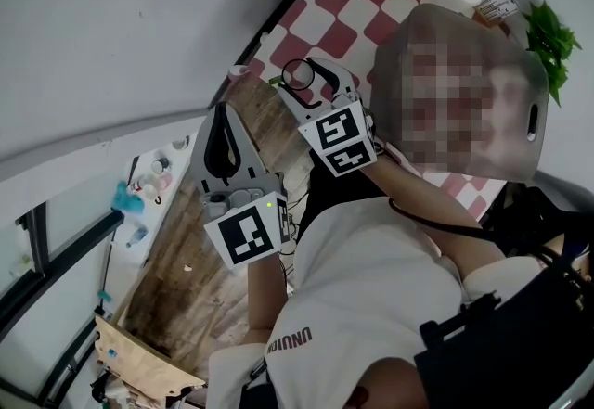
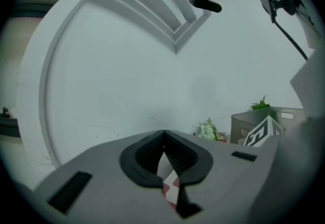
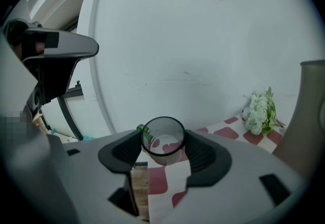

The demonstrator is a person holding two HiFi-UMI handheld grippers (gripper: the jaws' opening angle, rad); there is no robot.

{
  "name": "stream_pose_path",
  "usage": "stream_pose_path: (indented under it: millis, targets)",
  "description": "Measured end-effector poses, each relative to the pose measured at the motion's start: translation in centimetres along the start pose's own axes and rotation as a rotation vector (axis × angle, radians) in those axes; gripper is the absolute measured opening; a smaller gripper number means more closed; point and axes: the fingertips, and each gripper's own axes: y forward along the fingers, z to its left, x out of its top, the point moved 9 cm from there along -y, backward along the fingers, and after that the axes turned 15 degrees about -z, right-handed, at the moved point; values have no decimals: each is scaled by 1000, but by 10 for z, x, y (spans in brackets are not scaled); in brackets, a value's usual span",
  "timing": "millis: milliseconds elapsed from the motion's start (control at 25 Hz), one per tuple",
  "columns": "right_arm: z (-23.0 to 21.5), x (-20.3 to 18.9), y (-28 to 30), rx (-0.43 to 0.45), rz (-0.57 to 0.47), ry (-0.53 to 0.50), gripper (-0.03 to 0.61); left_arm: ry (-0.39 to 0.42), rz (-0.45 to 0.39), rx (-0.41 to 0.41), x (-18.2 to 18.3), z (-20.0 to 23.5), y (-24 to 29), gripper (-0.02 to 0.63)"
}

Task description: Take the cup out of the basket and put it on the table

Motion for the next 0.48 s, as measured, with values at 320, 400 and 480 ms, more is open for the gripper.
stream_pose_path:
  millis: [320, 400, 480]
  targets:
    - [-9, -15, 7, -11, 30, 8, 279, 11, 13, -15, -5, -3, 8, 13]
    - [-10, -18, 9, -13, 37, 8, 279, 13, 15, -18, -6, -4, 9, 13]
    - [-12, -21, 10, -16, 47, 6, 279, 12, 17, -22, -6, -5, 11, 13]
